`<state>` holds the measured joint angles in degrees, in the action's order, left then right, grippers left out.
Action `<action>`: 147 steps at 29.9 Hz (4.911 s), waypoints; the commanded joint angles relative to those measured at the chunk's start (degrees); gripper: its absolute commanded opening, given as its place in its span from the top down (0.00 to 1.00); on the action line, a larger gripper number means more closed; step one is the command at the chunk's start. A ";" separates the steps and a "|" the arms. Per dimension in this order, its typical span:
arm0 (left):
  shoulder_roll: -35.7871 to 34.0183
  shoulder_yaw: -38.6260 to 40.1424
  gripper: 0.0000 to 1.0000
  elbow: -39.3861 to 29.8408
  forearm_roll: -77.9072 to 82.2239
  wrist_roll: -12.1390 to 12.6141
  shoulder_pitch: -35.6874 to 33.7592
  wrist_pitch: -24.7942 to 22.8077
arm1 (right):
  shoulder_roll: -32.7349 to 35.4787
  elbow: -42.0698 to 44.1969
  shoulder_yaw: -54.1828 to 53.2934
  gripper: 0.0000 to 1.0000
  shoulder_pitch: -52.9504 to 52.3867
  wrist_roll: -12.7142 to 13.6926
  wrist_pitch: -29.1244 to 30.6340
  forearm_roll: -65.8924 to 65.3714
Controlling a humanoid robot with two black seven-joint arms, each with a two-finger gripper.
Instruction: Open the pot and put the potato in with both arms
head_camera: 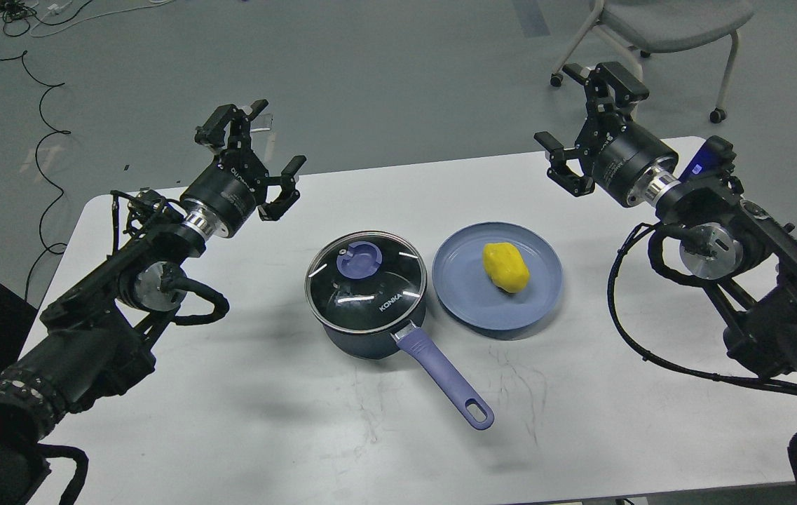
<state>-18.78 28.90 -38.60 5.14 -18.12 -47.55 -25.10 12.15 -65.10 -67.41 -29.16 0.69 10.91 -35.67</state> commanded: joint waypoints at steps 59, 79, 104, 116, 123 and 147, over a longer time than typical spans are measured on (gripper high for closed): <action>-0.90 0.02 0.02 -4.11 1.01 -0.16 -0.35 1.99 | -0.28 -0.47 -0.53 0.00 -0.02 0.10 -0.10 -0.01; -1.08 0.19 0.02 -4.11 1.10 -0.52 -0.61 2.60 | -0.19 -0.56 -0.61 0.00 0.07 0.10 -0.10 -0.01; -18.13 -16.33 0.02 -32.85 84.57 -9.88 -0.79 49.80 | 1.21 -0.56 -0.79 0.00 0.51 -0.07 -0.45 -0.01; -17.26 -19.83 0.02 -26.10 103.40 -9.88 -0.61 53.10 | 1.48 -0.56 -0.88 0.00 0.60 -0.07 -0.45 -0.01; -14.44 -25.03 0.02 -23.71 103.31 -9.88 -0.79 51.83 | 1.48 -0.56 -0.97 0.00 0.60 -0.07 -0.45 -0.01; -11.81 -25.12 0.02 -20.90 103.31 -9.88 -0.61 50.85 | 1.92 -0.47 -0.97 0.00 0.60 -0.07 -0.45 -0.01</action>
<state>-31.41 3.78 -59.59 108.46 -27.99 -48.24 25.76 14.06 -65.56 -68.38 -28.56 0.61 10.46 -35.68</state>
